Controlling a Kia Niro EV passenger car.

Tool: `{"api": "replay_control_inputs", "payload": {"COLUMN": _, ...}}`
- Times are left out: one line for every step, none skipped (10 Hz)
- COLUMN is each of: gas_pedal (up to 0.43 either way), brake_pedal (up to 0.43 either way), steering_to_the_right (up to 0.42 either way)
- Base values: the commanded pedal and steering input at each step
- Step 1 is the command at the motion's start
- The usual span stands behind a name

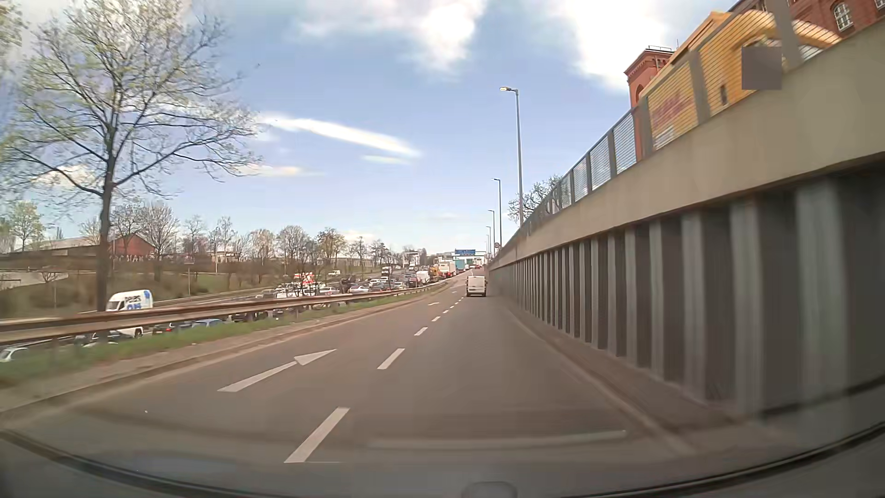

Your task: Follow the waypoints while adhering to traffic rules and regulations

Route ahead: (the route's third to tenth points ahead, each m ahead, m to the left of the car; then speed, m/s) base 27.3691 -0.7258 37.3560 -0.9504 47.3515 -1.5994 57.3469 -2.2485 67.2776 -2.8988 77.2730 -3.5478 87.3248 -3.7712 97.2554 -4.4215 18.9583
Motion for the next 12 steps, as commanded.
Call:
{"api": "replay_control_inputs", "payload": {"gas_pedal": 0.28, "brake_pedal": 0.0, "steering_to_the_right": 0.015}}
{"api": "replay_control_inputs", "payload": {"gas_pedal": 0.28, "brake_pedal": 0.0, "steering_to_the_right": 0.015}}
{"api": "replay_control_inputs", "payload": {"gas_pedal": 0.268, "brake_pedal": 0.0, "steering_to_the_right": 0.015}}
{"api": "replay_control_inputs", "payload": {"gas_pedal": 0.26, "brake_pedal": 0.0, "steering_to_the_right": 0.015}}
{"api": "replay_control_inputs", "payload": {"gas_pedal": 0.26, "brake_pedal": 0.0, "steering_to_the_right": 0.015}}
{"api": "replay_control_inputs", "payload": {"gas_pedal": 0.26, "brake_pedal": 0.0, "steering_to_the_right": 0.015}}
{"api": "replay_control_inputs", "payload": {"gas_pedal": 0.26, "brake_pedal": 0.0, "steering_to_the_right": 0.015}}
{"api": "replay_control_inputs", "payload": {"gas_pedal": 0.26, "brake_pedal": 0.0, "steering_to_the_right": 0.014}}
{"api": "replay_control_inputs", "payload": {"gas_pedal": 0.26, "brake_pedal": 0.0, "steering_to_the_right": 0.013}}
{"api": "replay_control_inputs", "payload": {"gas_pedal": 0.26, "brake_pedal": 0.0, "steering_to_the_right": 0.012}}
{"api": "replay_control_inputs", "payload": {"gas_pedal": 0.26, "brake_pedal": 0.0, "steering_to_the_right": 0.01}}
{"api": "replay_control_inputs", "payload": {"gas_pedal": 0.248, "brake_pedal": 0.0, "steering_to_the_right": 0.008}}
